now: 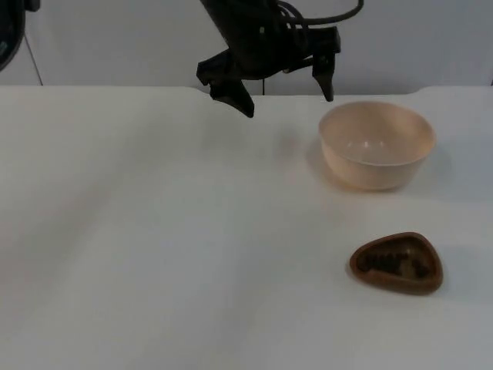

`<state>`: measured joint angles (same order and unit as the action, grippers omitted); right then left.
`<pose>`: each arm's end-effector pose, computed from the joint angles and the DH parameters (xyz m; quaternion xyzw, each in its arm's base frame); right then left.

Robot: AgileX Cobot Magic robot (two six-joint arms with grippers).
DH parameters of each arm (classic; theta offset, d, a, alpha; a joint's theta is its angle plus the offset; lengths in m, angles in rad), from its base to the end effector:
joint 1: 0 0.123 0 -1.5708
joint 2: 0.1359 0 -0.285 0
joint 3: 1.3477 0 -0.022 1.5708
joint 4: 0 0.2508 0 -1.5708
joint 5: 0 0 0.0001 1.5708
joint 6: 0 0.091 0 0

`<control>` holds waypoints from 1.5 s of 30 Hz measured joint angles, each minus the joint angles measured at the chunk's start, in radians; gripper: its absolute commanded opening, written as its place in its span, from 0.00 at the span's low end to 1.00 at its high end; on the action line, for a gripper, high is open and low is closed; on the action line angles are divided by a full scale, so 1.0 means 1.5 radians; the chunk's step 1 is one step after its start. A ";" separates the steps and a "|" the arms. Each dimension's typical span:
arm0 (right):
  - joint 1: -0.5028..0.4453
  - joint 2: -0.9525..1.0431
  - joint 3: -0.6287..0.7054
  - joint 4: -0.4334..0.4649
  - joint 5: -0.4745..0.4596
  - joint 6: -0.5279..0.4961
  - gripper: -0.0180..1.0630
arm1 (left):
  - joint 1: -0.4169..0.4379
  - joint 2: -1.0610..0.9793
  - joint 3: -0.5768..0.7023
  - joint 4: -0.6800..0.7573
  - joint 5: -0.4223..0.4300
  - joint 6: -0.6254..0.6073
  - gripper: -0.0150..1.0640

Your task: Pick up the bowl with the left hand and pour the coffee beans from the cup into the bowl with the right hand.

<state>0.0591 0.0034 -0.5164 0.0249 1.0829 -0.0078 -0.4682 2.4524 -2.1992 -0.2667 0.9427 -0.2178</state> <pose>-0.0073 0.0016 0.2801 -0.0293 0.8551 0.0257 0.5171 0.4681 -0.2585 0.1741 0.0695 0.9637 -0.1918 0.1725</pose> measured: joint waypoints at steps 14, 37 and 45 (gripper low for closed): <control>0.000 0.000 0.000 0.000 0.000 0.000 0.99 | -0.035 0.038 -0.002 0.057 -0.093 -0.063 0.97; 0.000 0.000 0.000 0.000 0.000 0.000 0.99 | -0.037 0.075 -0.002 0.060 -0.159 0.056 0.97; 0.000 0.000 0.000 0.000 0.000 0.000 0.99 | -0.037 0.075 -0.002 0.060 -0.167 0.091 0.97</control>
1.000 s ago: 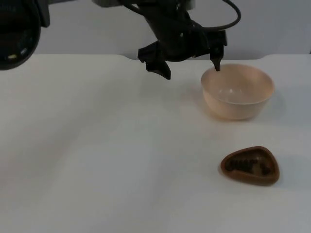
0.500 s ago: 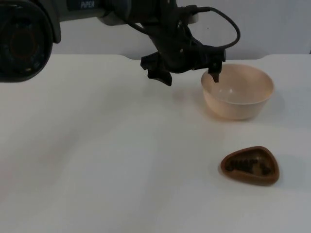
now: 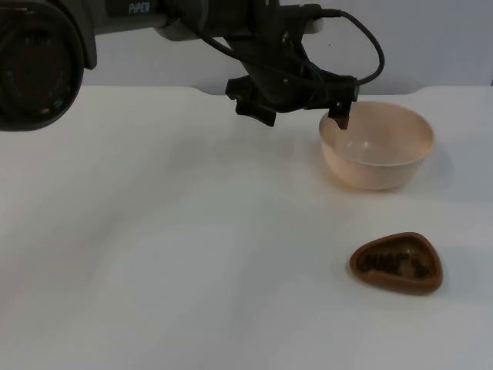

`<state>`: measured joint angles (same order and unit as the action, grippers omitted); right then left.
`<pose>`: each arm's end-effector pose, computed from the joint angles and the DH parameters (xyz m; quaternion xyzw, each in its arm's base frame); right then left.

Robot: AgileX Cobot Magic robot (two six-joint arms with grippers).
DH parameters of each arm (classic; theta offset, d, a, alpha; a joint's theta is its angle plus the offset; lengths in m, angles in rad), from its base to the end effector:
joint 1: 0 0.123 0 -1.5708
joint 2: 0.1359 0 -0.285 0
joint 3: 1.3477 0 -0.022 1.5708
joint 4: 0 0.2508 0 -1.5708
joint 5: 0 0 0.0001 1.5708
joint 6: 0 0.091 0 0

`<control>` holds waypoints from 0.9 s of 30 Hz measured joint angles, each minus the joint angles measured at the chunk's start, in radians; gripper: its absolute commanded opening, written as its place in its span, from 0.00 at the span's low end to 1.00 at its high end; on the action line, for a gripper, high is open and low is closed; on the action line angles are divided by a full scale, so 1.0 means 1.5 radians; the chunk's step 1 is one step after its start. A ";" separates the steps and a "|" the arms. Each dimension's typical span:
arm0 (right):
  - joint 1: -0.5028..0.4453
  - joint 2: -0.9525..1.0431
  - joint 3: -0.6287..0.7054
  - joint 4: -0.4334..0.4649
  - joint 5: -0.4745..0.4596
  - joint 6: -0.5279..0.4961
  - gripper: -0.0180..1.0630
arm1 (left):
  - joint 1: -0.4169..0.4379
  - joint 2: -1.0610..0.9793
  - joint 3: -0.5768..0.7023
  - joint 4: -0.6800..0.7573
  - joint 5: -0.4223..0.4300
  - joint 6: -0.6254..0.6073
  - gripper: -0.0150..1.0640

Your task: Pick up the bowl with the left hand and pour the coffee beans from the cup into the bowl with the right hand.

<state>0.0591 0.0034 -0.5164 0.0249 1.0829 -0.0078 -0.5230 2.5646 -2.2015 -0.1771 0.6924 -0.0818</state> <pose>-0.0073 0.0016 0.2801 -0.0293 0.8551 0.0257 0.5171 0.4772 -0.2870 0.1234 0.1611 0.9387 -0.1588 0.2601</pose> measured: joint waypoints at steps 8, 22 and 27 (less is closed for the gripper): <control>0.000 0.000 0.000 0.000 0.000 0.000 0.99 | 0.000 0.000 0.000 -0.033 0.000 0.019 0.97; 0.000 0.000 0.000 0.000 0.000 0.000 0.99 | 0.000 0.012 0.000 -0.037 0.001 0.032 0.97; 0.000 0.000 0.000 0.000 0.000 0.000 0.99 | 0.000 0.023 0.000 -0.047 0.000 0.037 0.95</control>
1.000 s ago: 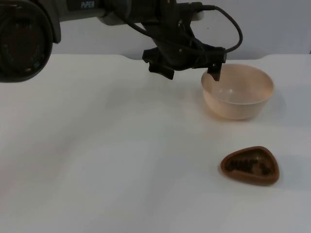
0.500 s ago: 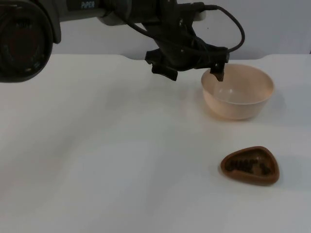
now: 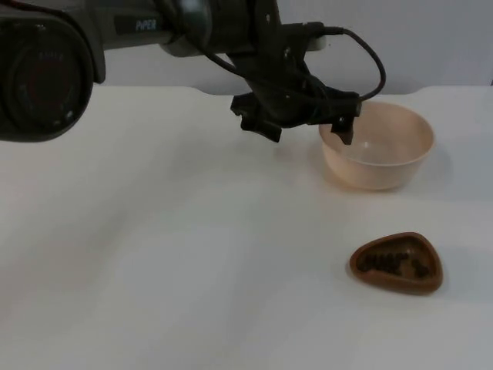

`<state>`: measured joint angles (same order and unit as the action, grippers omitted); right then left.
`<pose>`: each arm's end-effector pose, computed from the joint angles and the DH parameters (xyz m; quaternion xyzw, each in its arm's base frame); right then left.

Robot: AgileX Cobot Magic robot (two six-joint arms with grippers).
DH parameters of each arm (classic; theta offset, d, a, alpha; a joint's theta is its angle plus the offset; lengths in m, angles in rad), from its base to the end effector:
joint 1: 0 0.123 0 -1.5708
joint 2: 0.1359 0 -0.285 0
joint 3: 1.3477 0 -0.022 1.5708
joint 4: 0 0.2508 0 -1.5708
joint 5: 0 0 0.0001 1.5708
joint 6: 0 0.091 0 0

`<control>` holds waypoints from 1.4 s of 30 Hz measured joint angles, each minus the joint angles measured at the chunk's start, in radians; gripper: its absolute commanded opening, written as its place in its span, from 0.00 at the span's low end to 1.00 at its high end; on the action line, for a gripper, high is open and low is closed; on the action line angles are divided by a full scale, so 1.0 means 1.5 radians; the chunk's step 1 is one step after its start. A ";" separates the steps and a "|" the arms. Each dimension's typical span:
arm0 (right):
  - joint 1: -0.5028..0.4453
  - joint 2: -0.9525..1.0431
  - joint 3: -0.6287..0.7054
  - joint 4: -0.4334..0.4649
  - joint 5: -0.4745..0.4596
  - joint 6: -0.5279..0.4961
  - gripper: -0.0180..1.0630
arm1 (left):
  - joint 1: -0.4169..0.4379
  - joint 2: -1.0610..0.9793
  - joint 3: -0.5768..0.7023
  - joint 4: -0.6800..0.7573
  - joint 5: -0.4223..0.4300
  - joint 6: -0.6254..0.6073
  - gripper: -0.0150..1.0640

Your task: Pick up the bowl with the left hand and pour the coffee beans from the cup into the bowl with the right hand.

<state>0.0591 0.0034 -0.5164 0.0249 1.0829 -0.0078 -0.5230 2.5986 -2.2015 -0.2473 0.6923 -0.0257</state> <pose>-0.0073 0.0016 0.2801 -0.0293 0.8551 0.0257 0.5171 0.4752 -0.2904 0.1053 0.1675 0.9402 -0.1738 0.2402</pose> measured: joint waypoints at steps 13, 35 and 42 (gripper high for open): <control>0.000 0.000 0.000 0.000 0.000 0.000 0.99 | 0.000 0.002 0.000 -0.009 -0.021 0.004 0.84; 0.000 0.000 0.000 -0.012 0.000 0.010 0.99 | 0.000 0.002 0.000 -0.009 -0.032 0.017 0.05; 0.000 0.000 0.000 -0.012 0.000 0.010 0.99 | 0.000 -0.003 0.000 -0.008 -0.029 0.017 0.01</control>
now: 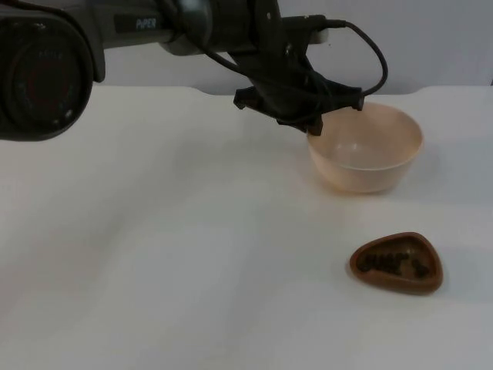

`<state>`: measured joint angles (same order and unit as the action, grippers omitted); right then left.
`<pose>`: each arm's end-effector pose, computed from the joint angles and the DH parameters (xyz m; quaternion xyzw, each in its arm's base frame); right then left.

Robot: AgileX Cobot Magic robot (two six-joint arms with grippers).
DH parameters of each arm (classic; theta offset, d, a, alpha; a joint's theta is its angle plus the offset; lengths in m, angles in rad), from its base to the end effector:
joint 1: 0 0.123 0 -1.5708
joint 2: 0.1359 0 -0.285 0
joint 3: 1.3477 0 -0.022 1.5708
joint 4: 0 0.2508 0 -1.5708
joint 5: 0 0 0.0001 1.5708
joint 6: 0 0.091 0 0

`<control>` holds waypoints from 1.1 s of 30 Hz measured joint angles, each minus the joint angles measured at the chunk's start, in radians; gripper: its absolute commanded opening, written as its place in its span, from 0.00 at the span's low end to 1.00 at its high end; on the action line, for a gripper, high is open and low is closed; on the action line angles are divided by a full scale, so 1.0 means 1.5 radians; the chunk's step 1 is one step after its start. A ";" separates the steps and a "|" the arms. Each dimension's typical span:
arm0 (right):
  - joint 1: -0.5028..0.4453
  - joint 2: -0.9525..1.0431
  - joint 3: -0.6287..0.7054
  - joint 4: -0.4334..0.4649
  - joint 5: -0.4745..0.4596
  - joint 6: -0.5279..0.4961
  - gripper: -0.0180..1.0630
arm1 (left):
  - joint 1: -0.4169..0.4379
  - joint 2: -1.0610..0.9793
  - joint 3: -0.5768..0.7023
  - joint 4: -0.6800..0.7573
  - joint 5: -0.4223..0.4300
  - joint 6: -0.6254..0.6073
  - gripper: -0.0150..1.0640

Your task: Pick up the bowl with the left hand and pour the coffee beans from the cup into the bowl with the right hand.

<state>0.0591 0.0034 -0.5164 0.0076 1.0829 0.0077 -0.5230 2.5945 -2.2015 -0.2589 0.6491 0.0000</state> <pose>-0.0072 0.0002 0.2801 -0.0222 0.8553 0.0211 0.5172 0.4782 -0.2920 0.1098 0.1725 0.9321 -0.1797 0.2631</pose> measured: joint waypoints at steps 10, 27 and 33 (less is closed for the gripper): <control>0.000 0.000 0.000 0.000 0.000 0.000 0.99 | 0.000 -0.066 0.000 0.008 0.032 -0.021 0.01; 0.000 0.000 0.000 -0.001 0.000 0.000 0.99 | 0.000 -0.130 -0.001 0.090 0.201 -0.109 0.01; 0.000 0.000 0.000 -0.001 0.000 0.000 0.99 | 0.000 -0.171 0.061 0.090 0.184 -0.109 0.01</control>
<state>0.0591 0.0034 -0.5164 0.0055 1.0829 0.0077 -0.5230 2.3375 -2.1095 -0.1235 0.9250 -0.1637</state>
